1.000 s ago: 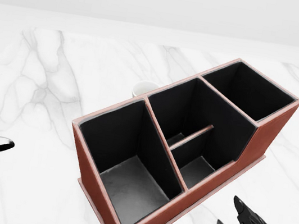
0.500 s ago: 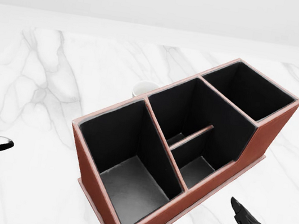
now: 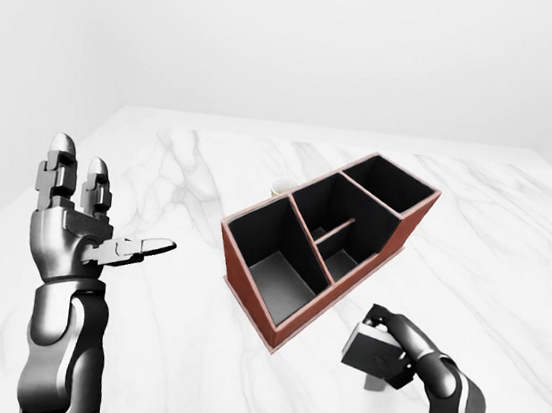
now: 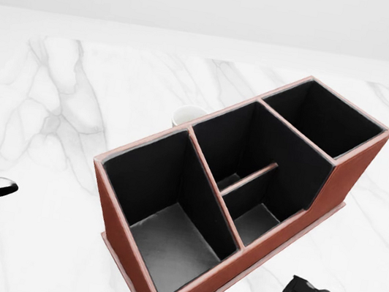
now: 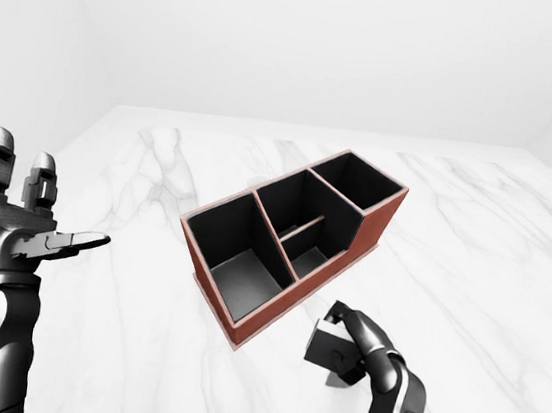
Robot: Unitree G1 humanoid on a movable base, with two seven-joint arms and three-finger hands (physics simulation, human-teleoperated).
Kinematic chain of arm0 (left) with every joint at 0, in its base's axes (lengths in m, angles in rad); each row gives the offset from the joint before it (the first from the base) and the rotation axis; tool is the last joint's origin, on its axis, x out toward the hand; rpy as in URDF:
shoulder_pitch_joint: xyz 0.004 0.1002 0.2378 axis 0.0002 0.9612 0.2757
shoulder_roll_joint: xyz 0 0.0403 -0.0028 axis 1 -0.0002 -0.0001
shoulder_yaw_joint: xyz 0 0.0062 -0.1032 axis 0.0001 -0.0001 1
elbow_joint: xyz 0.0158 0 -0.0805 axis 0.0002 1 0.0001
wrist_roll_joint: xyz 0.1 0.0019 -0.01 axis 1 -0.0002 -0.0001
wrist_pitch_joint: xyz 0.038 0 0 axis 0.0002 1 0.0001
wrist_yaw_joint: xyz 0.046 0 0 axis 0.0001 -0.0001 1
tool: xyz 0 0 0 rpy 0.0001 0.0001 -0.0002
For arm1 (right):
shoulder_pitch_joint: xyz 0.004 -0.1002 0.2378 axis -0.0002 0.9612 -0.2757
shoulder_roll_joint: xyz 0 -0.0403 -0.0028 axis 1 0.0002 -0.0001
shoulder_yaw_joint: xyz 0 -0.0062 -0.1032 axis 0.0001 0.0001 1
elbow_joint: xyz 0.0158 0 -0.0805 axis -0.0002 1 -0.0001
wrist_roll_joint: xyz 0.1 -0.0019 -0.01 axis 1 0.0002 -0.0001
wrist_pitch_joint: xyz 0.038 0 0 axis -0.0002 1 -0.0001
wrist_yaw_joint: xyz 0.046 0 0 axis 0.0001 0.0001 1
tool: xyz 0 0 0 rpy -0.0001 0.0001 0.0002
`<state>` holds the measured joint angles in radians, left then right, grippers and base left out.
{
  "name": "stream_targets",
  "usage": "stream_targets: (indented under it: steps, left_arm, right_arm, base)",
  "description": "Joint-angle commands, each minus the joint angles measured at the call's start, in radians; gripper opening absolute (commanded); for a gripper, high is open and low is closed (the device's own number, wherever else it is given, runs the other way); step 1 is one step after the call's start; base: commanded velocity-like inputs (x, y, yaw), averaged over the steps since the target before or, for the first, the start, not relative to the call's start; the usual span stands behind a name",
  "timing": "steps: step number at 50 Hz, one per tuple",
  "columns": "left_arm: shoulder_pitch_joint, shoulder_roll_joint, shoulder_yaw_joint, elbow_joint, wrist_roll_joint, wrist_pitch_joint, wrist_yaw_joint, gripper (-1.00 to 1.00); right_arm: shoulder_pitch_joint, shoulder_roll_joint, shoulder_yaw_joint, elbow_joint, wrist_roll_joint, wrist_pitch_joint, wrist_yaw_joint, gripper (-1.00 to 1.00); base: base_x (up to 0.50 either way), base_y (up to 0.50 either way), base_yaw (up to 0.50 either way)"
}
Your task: Pick up the book and place it in the left compartment of the caddy.
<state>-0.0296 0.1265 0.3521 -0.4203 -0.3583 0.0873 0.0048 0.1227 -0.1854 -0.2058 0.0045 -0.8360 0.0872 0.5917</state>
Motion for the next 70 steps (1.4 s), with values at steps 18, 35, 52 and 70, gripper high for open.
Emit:
stream_targets:
  steps: [18, 35, 52, 70]
  left_arm:
    - [-0.001, 0.0, 0.001, -0.004, -0.002, 0.0, 0.003, 1.0]
    - [0.0, -0.001, 0.001, -0.005, -0.001, 0.0, 0.004, 1.0]
    - [0.006, -0.004, 0.0, -0.02, 0.0, 0.0, 0.005, 1.0]
    - [0.004, -0.003, 0.003, -0.015, -0.003, 0.0, 0.003, 1.0]
  right_arm:
    - [-0.072, 0.02, 0.042, -0.375, -0.162, 0.0, 0.106, -1.0]
    - [-0.162, 0.058, 0.075, -0.649, -0.322, 0.0, 0.106, -1.0]
    - [-0.214, 0.116, 0.103, -0.854, -0.513, 0.0, 0.106, -1.0]
    - [-0.261, 0.217, 0.19, -0.99, -0.661, 0.0, 0.106, -1.0]
  base:
    - [0.0, 0.0, 0.0]
    - [0.0, 0.0, 0.0]
    - [0.0, 0.0, 0.0]
    - [0.0, 0.0, 0.0]
